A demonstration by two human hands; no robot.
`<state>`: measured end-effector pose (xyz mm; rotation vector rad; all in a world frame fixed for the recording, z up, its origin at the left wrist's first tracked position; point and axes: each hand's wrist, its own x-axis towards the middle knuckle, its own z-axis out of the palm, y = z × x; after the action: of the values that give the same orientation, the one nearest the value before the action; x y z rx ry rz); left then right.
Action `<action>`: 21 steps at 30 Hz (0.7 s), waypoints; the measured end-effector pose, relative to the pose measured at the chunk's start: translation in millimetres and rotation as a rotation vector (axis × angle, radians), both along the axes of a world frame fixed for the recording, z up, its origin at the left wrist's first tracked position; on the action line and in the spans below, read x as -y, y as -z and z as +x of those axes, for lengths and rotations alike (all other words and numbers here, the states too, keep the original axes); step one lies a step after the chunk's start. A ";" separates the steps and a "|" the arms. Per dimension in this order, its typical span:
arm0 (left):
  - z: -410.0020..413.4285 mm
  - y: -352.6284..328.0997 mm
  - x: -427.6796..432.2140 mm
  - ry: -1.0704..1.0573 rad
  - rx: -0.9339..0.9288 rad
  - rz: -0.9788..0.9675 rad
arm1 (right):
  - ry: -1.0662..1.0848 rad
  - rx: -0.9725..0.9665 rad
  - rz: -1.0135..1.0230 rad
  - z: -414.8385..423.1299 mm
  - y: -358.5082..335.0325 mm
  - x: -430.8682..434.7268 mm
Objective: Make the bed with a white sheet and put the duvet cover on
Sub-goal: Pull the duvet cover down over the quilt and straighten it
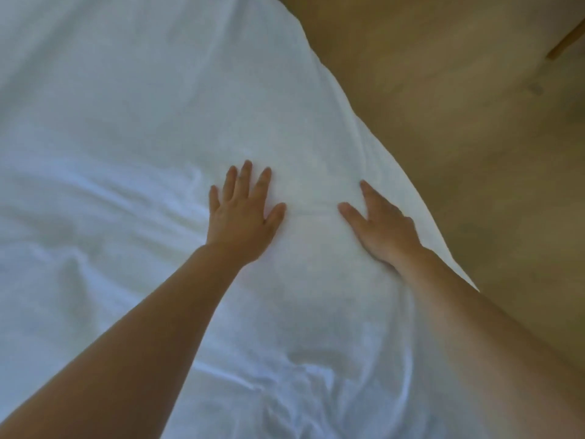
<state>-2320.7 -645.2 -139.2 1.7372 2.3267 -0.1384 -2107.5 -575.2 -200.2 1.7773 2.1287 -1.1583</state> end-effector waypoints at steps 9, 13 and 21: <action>-120.8 -13.9 -54.4 -0.183 -0.059 0.122 | -0.109 -0.237 0.394 -106.6 -64.3 -67.6; -181.1 0.3 -71.6 -0.438 -0.067 0.117 | -0.450 -0.333 0.475 -209.6 -82.0 -78.0; -204.9 81.5 -74.1 -0.544 0.015 0.195 | -0.630 -0.097 0.528 -330.4 -31.4 -152.4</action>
<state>-2525.6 -571.2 -220.7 1.1026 2.7765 0.2012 -2437.9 -422.8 -168.8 1.0180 2.9285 -0.5596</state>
